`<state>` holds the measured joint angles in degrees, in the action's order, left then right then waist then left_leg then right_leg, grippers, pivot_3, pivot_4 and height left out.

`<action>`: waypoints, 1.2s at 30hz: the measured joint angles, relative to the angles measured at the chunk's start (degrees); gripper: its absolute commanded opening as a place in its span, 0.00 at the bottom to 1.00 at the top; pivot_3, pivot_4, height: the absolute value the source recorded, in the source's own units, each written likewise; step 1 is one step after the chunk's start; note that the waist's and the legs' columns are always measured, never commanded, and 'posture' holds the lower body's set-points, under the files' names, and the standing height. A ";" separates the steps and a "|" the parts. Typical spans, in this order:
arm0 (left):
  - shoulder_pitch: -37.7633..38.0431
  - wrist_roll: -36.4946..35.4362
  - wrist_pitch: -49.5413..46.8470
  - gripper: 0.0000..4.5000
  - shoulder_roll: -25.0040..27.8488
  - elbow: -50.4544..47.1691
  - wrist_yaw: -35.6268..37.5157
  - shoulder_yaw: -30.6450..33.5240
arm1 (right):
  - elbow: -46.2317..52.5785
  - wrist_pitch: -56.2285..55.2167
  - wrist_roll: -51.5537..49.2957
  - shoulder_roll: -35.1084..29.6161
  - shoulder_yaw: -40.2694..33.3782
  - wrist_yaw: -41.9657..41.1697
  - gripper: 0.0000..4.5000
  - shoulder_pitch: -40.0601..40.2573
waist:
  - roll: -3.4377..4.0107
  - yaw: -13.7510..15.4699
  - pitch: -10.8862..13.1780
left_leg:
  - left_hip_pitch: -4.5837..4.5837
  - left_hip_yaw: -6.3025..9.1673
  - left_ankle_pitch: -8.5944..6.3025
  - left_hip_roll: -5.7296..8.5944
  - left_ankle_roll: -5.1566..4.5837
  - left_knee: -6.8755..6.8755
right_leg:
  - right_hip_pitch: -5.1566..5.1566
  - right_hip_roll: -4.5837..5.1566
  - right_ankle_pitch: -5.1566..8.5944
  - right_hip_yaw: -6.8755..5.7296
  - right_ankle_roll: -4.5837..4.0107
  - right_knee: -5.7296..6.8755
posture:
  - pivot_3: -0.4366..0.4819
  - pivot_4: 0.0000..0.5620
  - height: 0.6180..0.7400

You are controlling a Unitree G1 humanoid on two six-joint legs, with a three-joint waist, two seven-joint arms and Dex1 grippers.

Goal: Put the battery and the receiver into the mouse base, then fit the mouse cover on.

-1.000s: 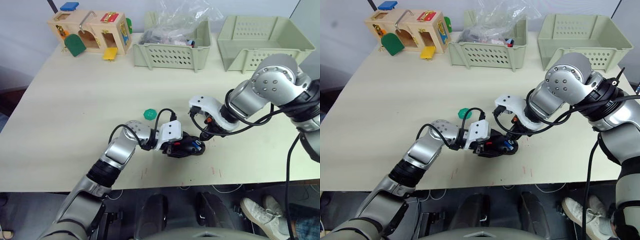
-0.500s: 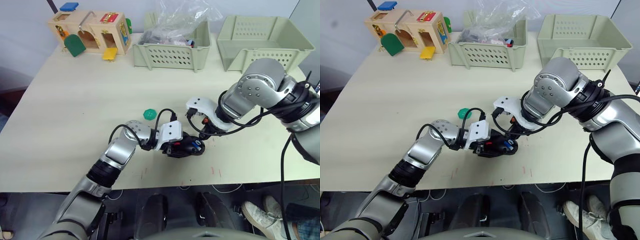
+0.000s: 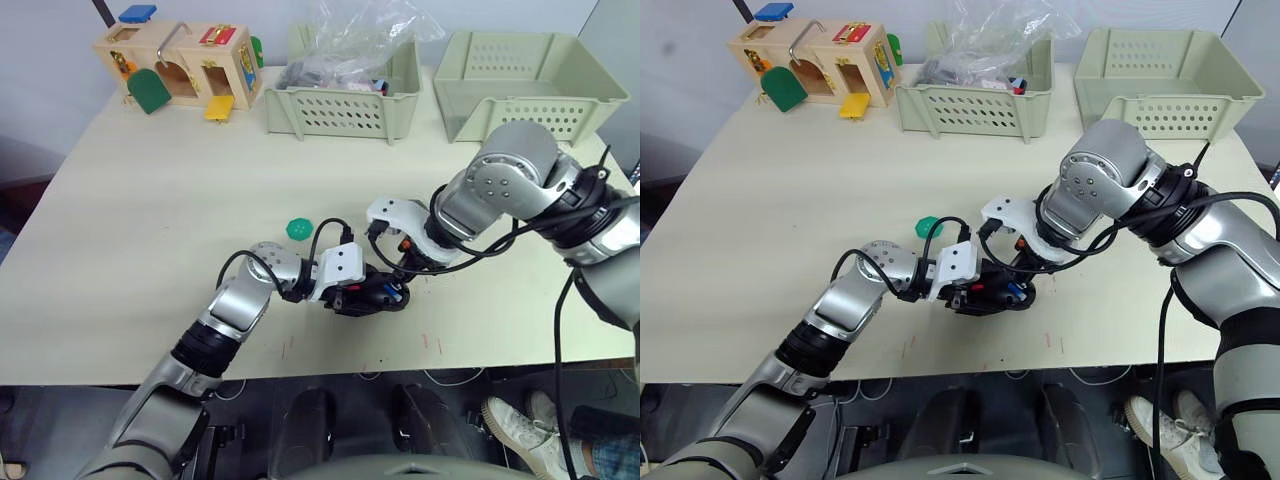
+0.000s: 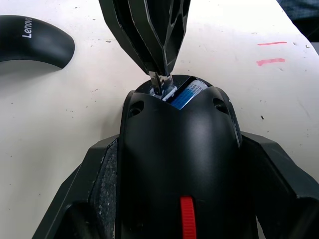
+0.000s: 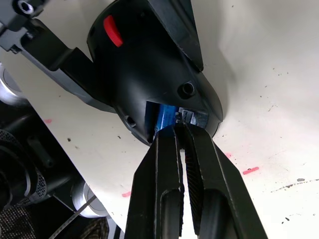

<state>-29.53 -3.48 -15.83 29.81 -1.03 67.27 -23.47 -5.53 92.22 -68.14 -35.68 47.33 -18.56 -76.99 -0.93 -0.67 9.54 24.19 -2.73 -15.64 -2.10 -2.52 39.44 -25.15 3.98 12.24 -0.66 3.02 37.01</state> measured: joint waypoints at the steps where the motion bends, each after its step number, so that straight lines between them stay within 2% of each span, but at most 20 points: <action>1: 0.00 0.00 0.00 0.64 0.00 0.00 -0.01 0.00 | 0.00 0.00 0.14 0.03 0.00 0.00 0.00 0.25 | 0.00 0.00 0.00 | 0.00 0.00 0.00 0.00 0.00 0.00 | 0.00 0.00 0.00 0.00 0.00 0.00 | 0.48 0.27 1.00; 36: 0.41 0.54 0.23 0.64 -0.28 0.05 -0.56 0.15 | -0.17 0.01 4.01 0.85 -1.30 -0.89 0.00 2.24 | 0.00 -0.03 -0.07 | -0.25 -0.02 0.00 0.00 0.00 0.00 | 0.20 0.00 0.00 0.03 0.00 0.04 | 0.48 0.27 1.00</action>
<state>-29.11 -2.94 -15.60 29.53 -0.98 66.71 -23.31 -5.70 92.23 -64.13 -34.83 46.04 -19.45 -74.75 -0.93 -0.70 9.48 23.94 -2.75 -15.64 -2.10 -2.52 39.44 -24.96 3.98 12.24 -0.63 3.02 37.06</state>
